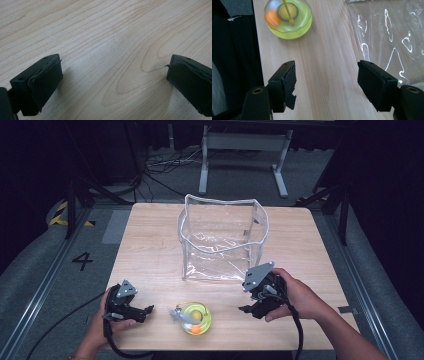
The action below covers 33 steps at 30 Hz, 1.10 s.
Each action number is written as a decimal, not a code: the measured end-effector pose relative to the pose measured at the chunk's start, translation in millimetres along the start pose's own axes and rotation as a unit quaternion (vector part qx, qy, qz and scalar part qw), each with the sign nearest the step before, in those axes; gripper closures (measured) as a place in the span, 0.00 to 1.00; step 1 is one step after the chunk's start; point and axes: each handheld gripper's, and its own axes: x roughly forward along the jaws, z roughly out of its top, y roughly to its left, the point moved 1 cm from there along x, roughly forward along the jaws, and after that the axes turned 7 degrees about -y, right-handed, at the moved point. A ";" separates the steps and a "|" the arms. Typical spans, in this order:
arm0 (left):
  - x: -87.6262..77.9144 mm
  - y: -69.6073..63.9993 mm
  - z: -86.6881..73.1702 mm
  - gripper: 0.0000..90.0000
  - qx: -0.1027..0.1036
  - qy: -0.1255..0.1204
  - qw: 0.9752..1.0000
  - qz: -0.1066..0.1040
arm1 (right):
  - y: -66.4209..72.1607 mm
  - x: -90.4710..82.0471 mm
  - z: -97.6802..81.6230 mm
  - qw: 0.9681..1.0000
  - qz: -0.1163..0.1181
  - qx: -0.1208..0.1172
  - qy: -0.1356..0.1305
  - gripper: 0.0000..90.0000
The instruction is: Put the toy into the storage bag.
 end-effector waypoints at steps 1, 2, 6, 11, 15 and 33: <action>0.0 -0.1 0.0 0.01 -0.001 0.000 1.000 0.000 | 0.9 2.4 3.5 1.000 0.007 -0.002 -0.002 0.35; -0.1 0.0 0.0 0.01 0.000 0.000 1.000 0.000 | 1.9 4.1 6.5 1.000 0.010 -0.004 -0.001 0.35; -0.1 0.0 0.0 0.01 0.000 0.000 1.000 0.000 | 5.6 10.7 19.9 1.000 0.022 -0.015 -0.001 0.37; -0.2 0.1 0.0 0.01 0.001 0.001 1.000 0.000 | 11.7 15.6 35.6 0.999 0.039 -0.027 -0.005 0.38; -0.2 0.1 0.0 0.01 0.001 0.002 1.000 0.000 | 19.3 19.9 51.5 0.998 0.048 -0.040 -0.007 0.39; 0.0 0.0 0.0 0.01 0.000 0.000 1.000 0.000 | 35.4 36.2 92.7 0.993 0.074 -0.092 0.009 0.71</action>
